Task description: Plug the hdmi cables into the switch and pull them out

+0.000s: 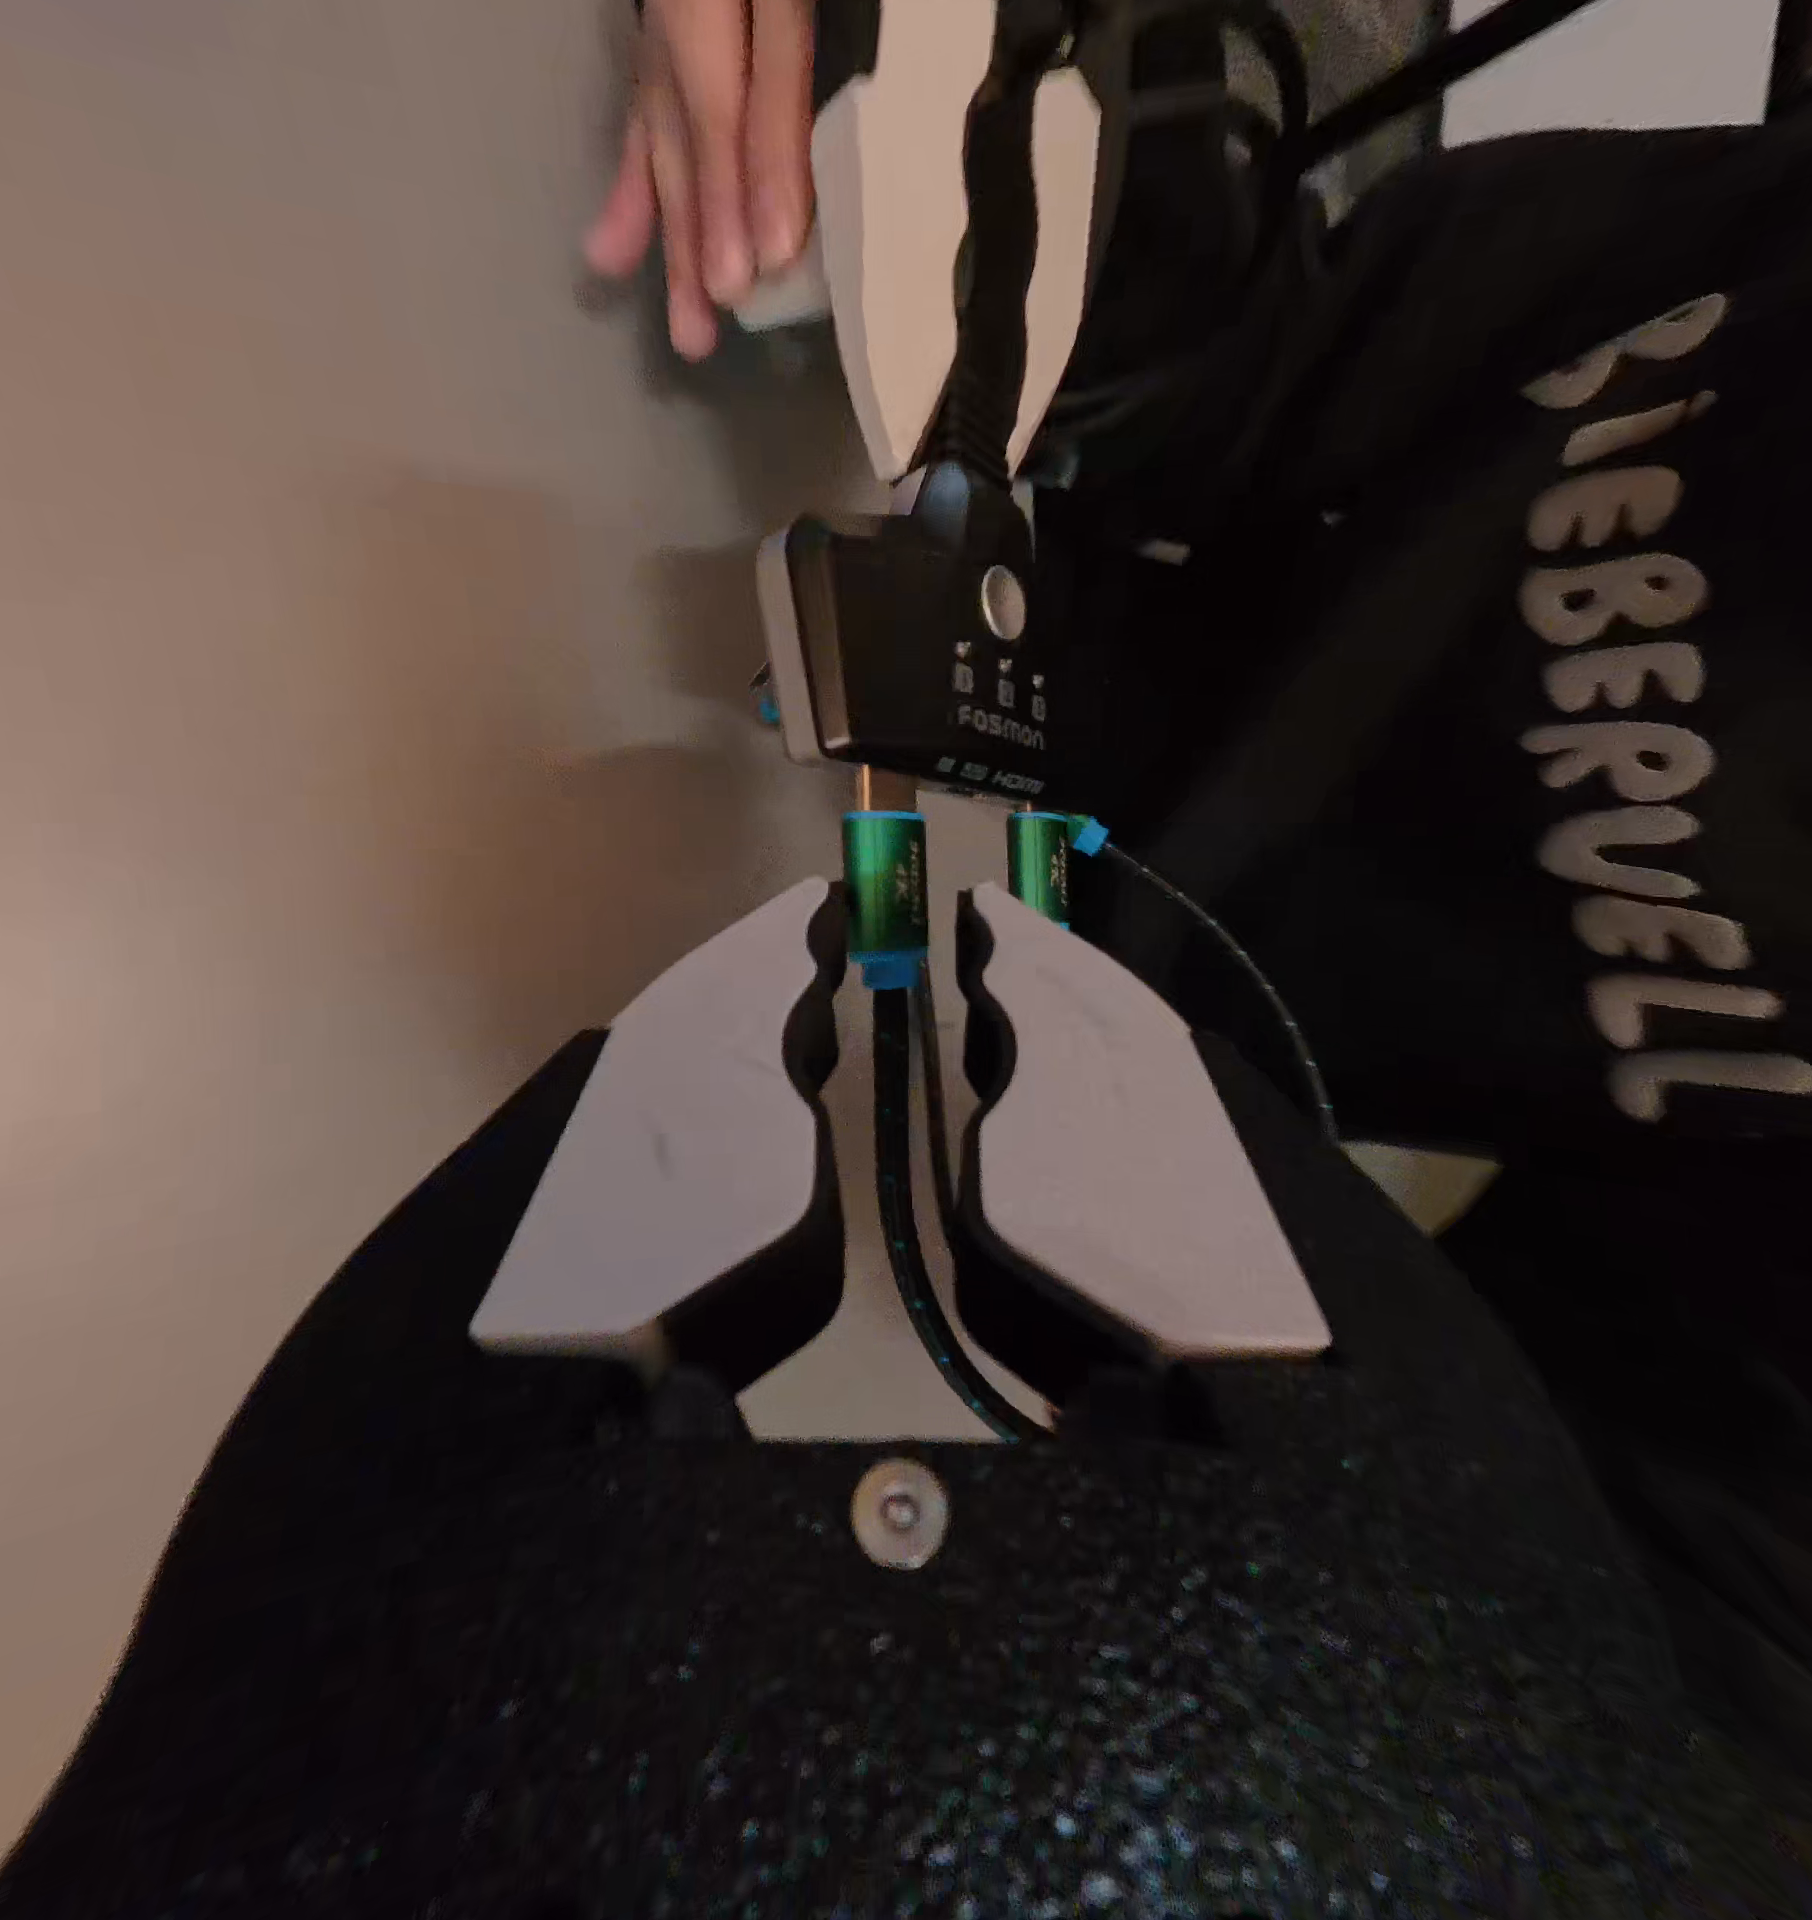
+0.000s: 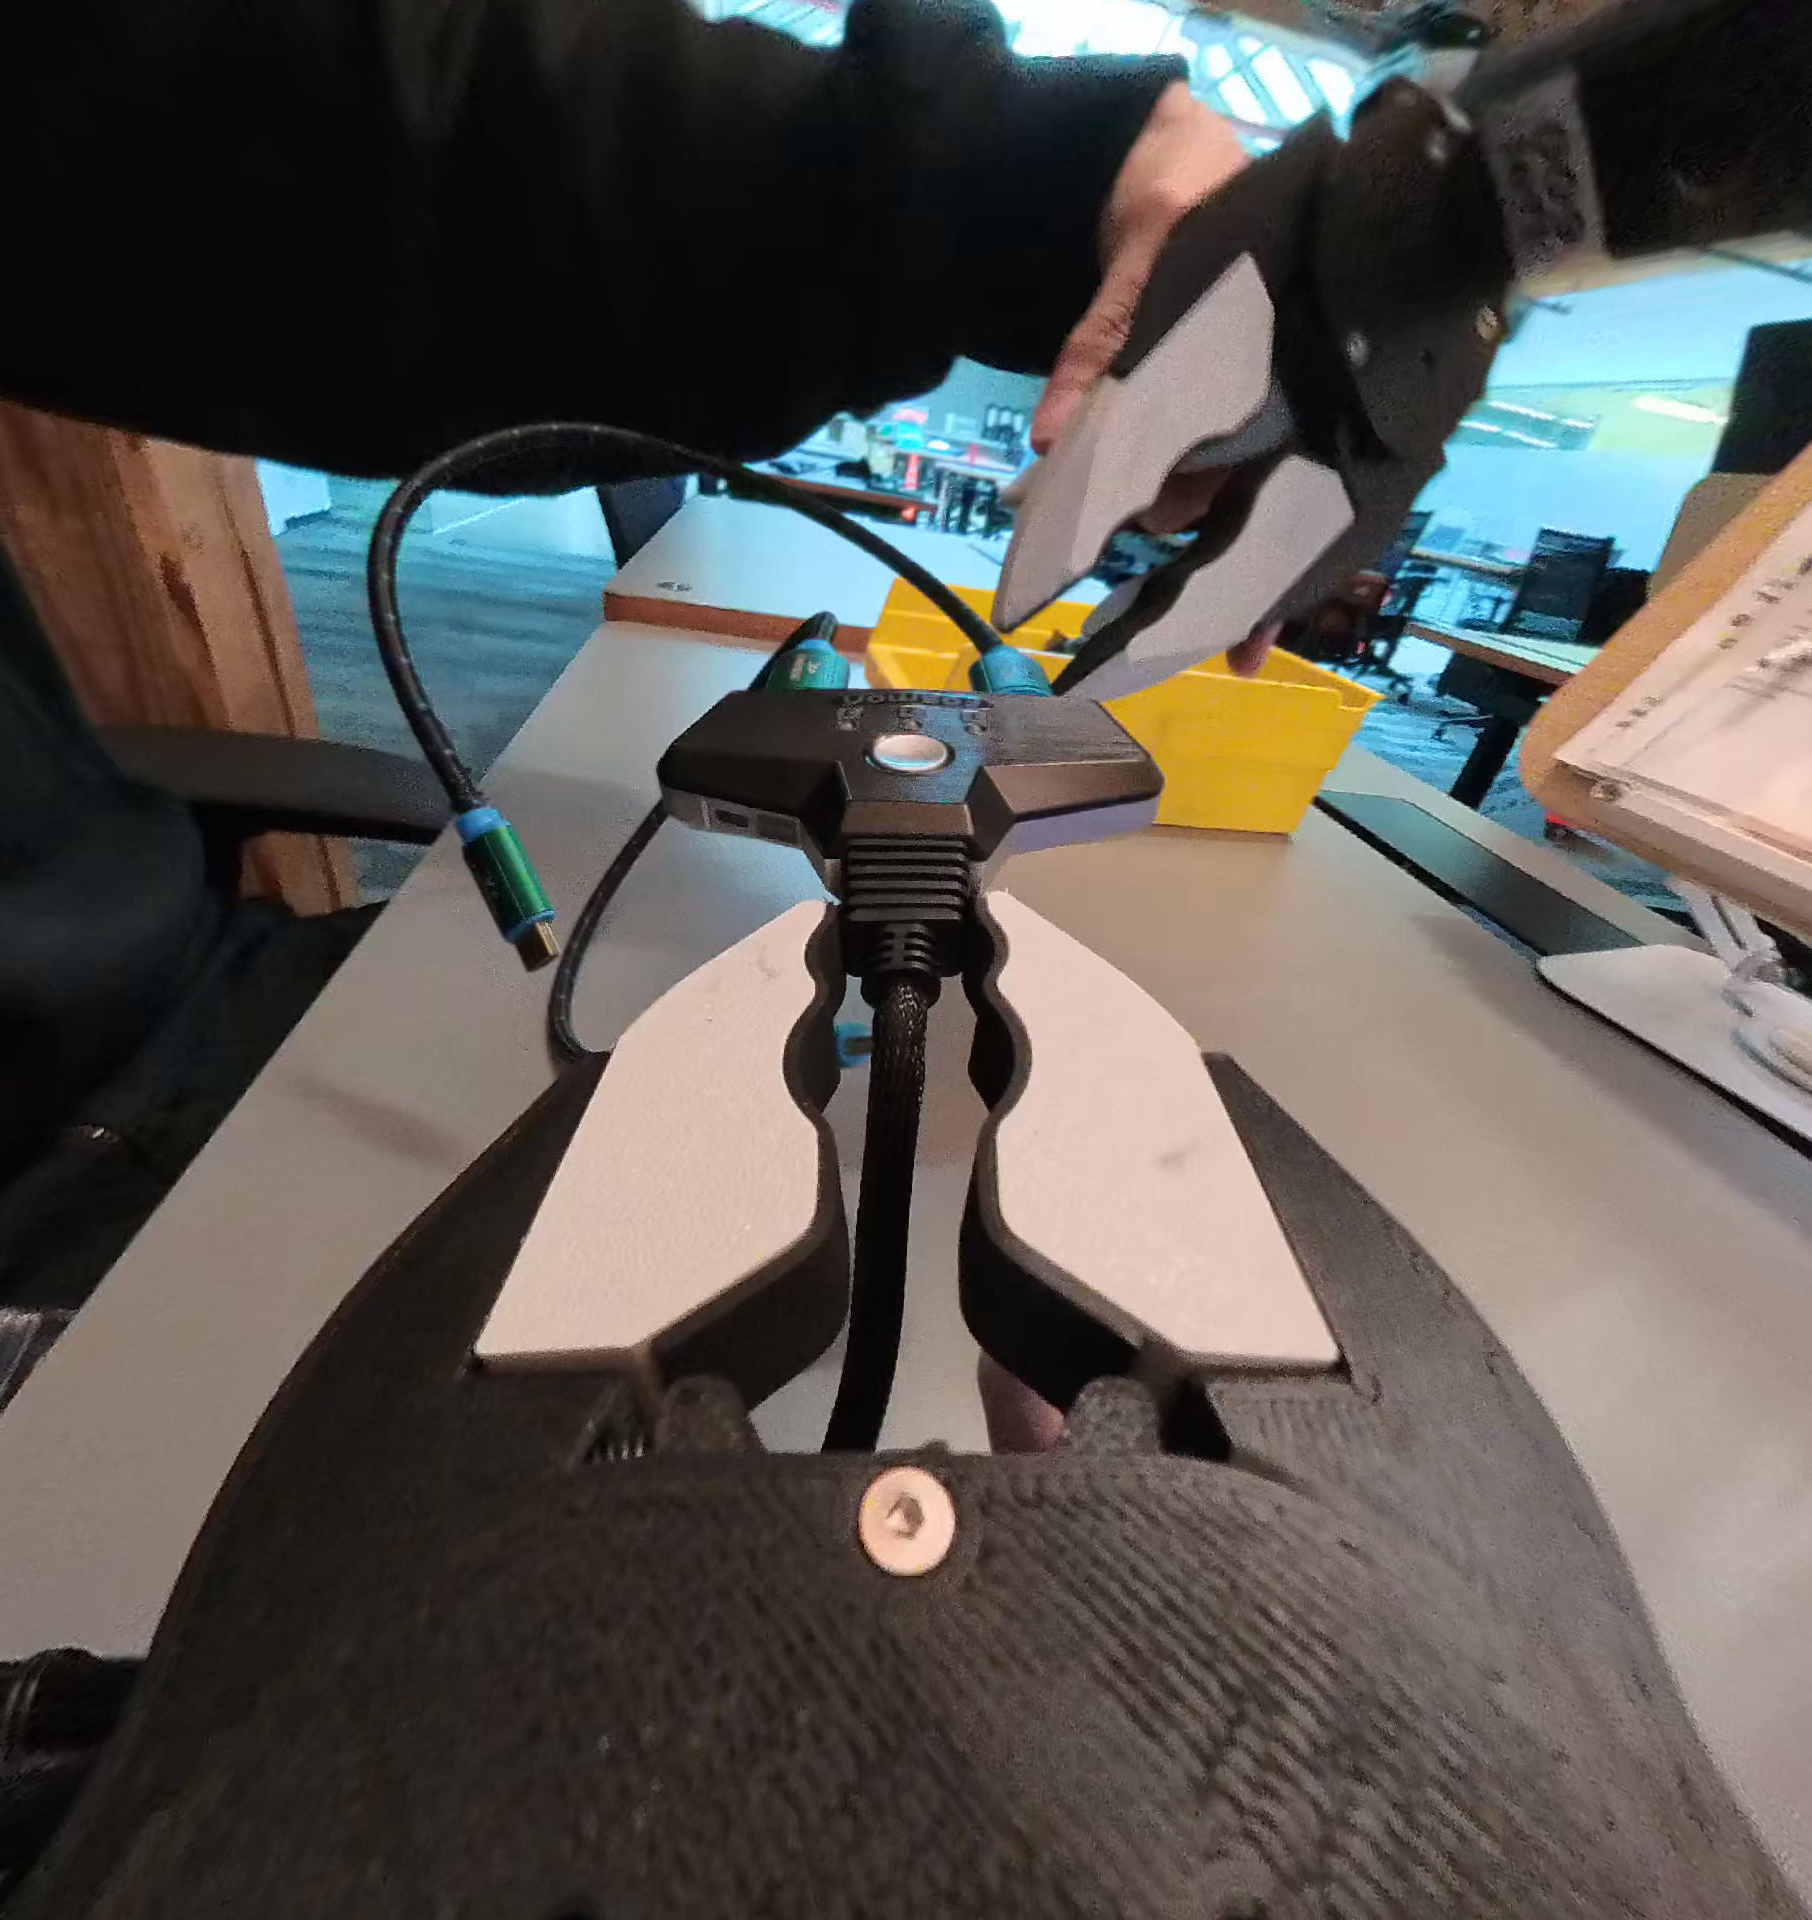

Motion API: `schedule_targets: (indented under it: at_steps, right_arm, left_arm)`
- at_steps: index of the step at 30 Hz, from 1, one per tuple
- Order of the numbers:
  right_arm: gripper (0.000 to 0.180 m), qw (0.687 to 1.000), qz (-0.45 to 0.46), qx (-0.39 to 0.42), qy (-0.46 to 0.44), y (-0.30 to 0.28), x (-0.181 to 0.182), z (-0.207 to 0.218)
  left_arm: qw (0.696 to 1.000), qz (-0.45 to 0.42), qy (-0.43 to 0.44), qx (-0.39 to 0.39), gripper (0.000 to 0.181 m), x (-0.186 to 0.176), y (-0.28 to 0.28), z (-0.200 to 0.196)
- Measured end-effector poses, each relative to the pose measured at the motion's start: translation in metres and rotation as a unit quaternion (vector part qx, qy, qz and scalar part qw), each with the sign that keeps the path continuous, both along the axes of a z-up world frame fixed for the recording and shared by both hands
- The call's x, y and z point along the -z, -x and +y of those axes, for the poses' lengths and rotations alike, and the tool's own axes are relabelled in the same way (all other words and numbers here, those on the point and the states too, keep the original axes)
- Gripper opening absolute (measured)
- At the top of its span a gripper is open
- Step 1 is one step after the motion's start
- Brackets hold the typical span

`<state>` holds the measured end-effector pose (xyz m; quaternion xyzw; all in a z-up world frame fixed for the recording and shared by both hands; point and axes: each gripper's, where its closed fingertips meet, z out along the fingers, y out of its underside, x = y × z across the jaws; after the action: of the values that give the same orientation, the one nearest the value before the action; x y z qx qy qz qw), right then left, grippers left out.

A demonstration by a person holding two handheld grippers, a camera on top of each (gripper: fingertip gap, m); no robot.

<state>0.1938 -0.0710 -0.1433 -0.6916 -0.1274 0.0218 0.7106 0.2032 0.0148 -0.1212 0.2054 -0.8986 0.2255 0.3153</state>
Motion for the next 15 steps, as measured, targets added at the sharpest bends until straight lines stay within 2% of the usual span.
schedule_targets:
  at_steps: [2, 4, 8, 10, 12, 15]
  right_arm:
    - [0.022, 1.000, 0.011, 0.007, -0.007, -0.004, -0.001, -0.002]
    - [0.021, 1.000, 0.019, 0.016, -0.008, -0.008, 0.000, -0.004]
    - [0.022, 0.999, 0.046, 0.021, -0.019, -0.014, 0.000, -0.005]
    - [0.022, 0.998, 0.057, 0.014, -0.031, -0.013, -0.004, -0.004]
    - [0.022, 0.997, 0.068, 0.000, -0.043, -0.009, -0.008, -0.002]
    - [0.022, 0.995, 0.077, -0.020, -0.063, -0.002, -0.016, 0.002]
  left_arm:
    - [0.996, -0.087, 0.037, -0.008, 0.019, -0.011, -0.011, -0.003]
    - [0.976, -0.207, 0.066, -0.008, 0.019, -0.021, -0.021, -0.006]
    - [0.893, -0.446, 0.051, -0.002, 0.031, -0.025, -0.032, 0.006]
    - [0.884, -0.466, 0.041, -0.003, 0.026, -0.016, -0.023, 0.012]
    - [0.890, -0.454, 0.045, -0.017, 0.032, -0.006, -0.013, 0.014]
    - [0.897, -0.433, 0.081, -0.036, 0.023, 0.000, -0.001, 0.012]
